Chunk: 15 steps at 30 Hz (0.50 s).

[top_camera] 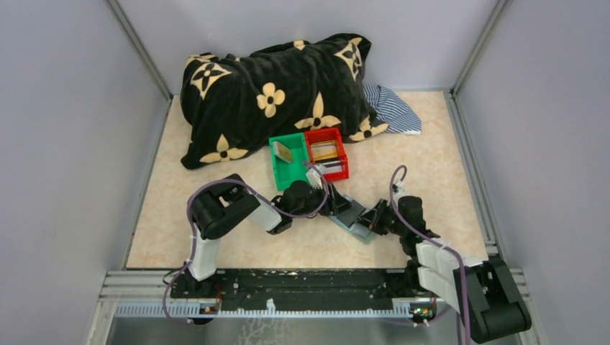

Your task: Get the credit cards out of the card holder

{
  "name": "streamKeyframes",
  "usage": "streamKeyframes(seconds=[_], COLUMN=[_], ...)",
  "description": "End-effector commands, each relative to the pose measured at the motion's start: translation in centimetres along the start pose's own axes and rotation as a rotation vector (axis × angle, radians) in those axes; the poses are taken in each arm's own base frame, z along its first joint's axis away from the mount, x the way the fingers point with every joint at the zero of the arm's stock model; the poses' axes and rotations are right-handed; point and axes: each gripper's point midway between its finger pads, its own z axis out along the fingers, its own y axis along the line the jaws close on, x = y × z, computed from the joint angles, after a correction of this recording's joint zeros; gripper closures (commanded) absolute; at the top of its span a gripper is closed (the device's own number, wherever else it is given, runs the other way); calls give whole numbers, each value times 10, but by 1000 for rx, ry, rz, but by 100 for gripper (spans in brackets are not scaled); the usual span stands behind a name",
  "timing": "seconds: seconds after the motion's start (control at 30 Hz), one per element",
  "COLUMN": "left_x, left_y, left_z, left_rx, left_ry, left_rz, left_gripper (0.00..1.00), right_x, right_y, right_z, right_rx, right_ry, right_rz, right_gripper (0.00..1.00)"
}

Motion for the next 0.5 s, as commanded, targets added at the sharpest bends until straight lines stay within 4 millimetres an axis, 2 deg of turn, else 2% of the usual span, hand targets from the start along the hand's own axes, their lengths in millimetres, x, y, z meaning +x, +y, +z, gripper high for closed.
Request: streamKeyframes(seconds=[0.0,0.27,0.47], left_x=[47,60,68], left_y=[29,26,21], left_z=[-10,-17,-17], left_rx=[-89,-89,-81], left_ry=[147,166,180], left_rz=[-36,-55,-55], left_gripper=[32,33,32], right_x=[-23,-48,-59], right_y=[19,35,30], right_z=[0,5,8], right_rx=[-54,-60,-46], right_ry=[-71,-93,-89], right_rz=[-63,-122,-117], right_gripper=[100,100,100])
